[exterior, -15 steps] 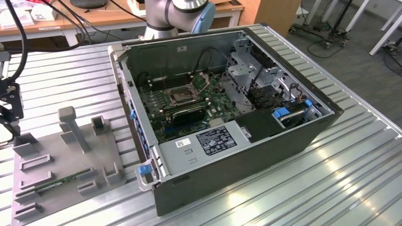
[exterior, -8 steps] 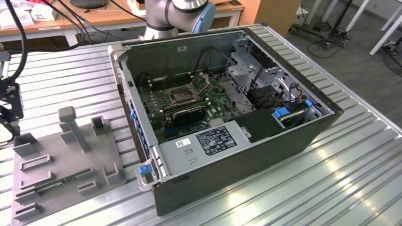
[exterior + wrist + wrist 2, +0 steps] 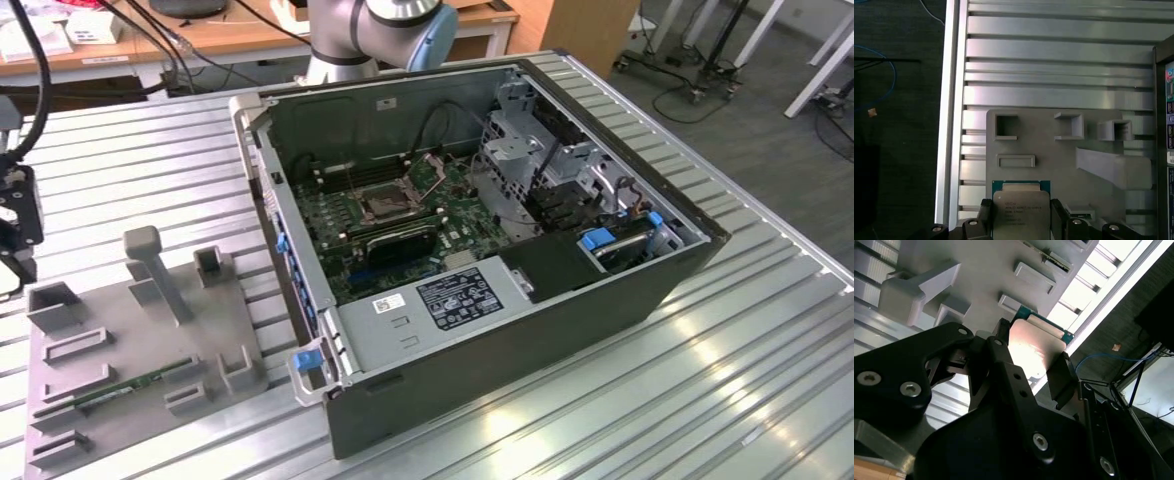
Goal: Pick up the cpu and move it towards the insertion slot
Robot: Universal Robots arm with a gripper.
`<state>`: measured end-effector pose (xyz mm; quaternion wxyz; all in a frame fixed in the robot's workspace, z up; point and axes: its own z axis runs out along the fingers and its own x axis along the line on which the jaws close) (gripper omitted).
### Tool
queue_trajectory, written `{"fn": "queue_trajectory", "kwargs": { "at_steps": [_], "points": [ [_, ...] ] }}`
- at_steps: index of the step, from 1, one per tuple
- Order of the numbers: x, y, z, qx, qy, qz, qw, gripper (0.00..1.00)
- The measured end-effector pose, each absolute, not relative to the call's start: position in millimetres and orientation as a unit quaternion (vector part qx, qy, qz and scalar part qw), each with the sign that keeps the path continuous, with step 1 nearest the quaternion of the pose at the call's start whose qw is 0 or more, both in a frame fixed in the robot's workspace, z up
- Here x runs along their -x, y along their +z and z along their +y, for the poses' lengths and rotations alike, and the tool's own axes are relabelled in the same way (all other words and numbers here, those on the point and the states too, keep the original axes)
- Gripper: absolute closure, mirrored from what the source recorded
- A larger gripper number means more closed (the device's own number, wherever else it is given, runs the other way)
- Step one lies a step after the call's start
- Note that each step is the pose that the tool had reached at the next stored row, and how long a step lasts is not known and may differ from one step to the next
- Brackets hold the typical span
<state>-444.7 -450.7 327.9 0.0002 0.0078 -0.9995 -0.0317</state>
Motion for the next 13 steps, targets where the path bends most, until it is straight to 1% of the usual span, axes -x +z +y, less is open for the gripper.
{"fn": "queue_trajectory", "kwargs": {
  "at_steps": [13],
  "points": [
    [445,361,-451,-0.008,-0.032,-0.999,0.0,0.46]
  ]
}}
